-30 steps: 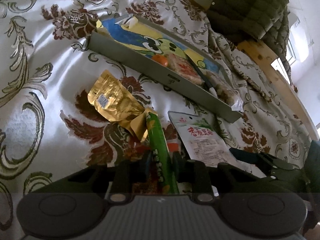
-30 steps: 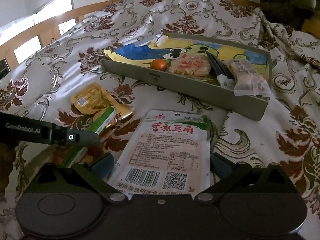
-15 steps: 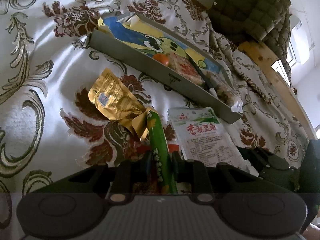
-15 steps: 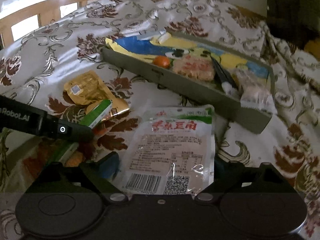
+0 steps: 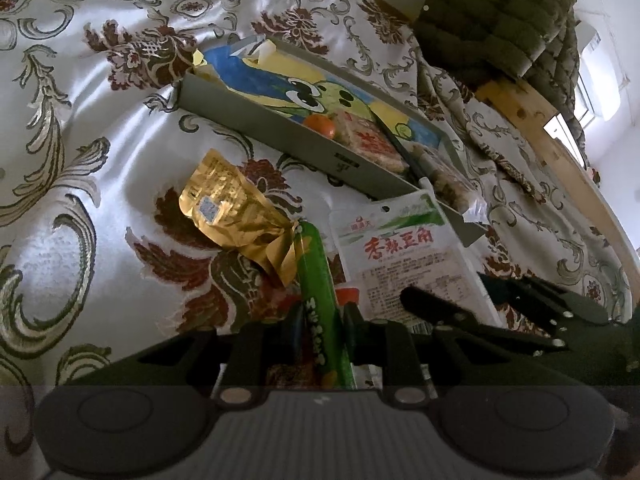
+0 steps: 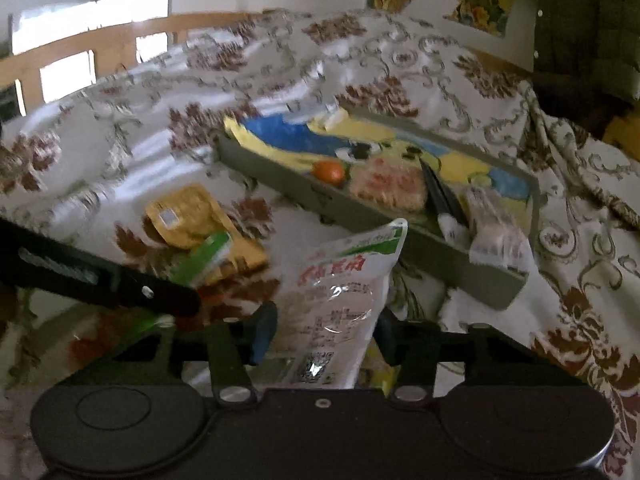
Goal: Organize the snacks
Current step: 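Grasp the green stick with the left gripper while the right gripper grasps the clear red-text packet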
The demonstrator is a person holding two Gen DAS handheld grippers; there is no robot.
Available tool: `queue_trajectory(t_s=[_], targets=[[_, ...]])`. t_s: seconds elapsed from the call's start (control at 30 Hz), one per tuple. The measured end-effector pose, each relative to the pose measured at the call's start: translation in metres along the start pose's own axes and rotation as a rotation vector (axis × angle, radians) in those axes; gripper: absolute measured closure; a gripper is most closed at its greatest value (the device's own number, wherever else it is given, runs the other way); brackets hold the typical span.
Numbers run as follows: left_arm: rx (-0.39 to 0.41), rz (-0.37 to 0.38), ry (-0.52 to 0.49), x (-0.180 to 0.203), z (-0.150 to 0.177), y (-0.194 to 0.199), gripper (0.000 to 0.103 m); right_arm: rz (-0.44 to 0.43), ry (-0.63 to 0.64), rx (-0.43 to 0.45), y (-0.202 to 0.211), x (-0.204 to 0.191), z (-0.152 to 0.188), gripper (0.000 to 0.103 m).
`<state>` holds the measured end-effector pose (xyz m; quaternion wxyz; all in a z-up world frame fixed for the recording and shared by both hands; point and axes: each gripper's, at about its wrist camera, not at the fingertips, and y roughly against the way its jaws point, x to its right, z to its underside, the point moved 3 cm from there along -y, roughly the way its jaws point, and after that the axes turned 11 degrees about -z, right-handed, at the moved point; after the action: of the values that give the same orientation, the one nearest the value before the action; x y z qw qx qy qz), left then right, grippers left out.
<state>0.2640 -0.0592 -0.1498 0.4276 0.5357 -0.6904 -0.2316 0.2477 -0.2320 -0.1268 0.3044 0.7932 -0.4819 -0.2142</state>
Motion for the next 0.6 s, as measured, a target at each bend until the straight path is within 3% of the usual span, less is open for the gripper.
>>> queue_trajectory(t_s=[0.17, 0.4, 0.43, 0.5, 0.6], targets=[[0.003, -0.007, 0.003, 0.0, 0.0, 0.002, 0.08, -0.067, -0.023, 0.045, 0.011, -0.009, -0.008, 0.054], [0.001, -0.013, 0.002, 0.0, 0.0, 0.003, 0.08, -0.081, -0.058, -0.023, -0.003, -0.009, 0.0, 0.055], [0.002, -0.013, 0.0, 0.0, 0.0, 0.004, 0.08, -0.085, -0.071, -0.026, -0.004, -0.009, 0.001, 0.057], [0.004, -0.011, 0.0, 0.0, 0.0, 0.004, 0.08, -0.08, -0.085, -0.024, -0.005, -0.007, 0.003, 0.078], [0.006, -0.002, 0.001, 0.001, 0.0, 0.006, 0.082, -0.081, -0.122, -0.014, -0.004, -0.002, 0.001, 0.086]])
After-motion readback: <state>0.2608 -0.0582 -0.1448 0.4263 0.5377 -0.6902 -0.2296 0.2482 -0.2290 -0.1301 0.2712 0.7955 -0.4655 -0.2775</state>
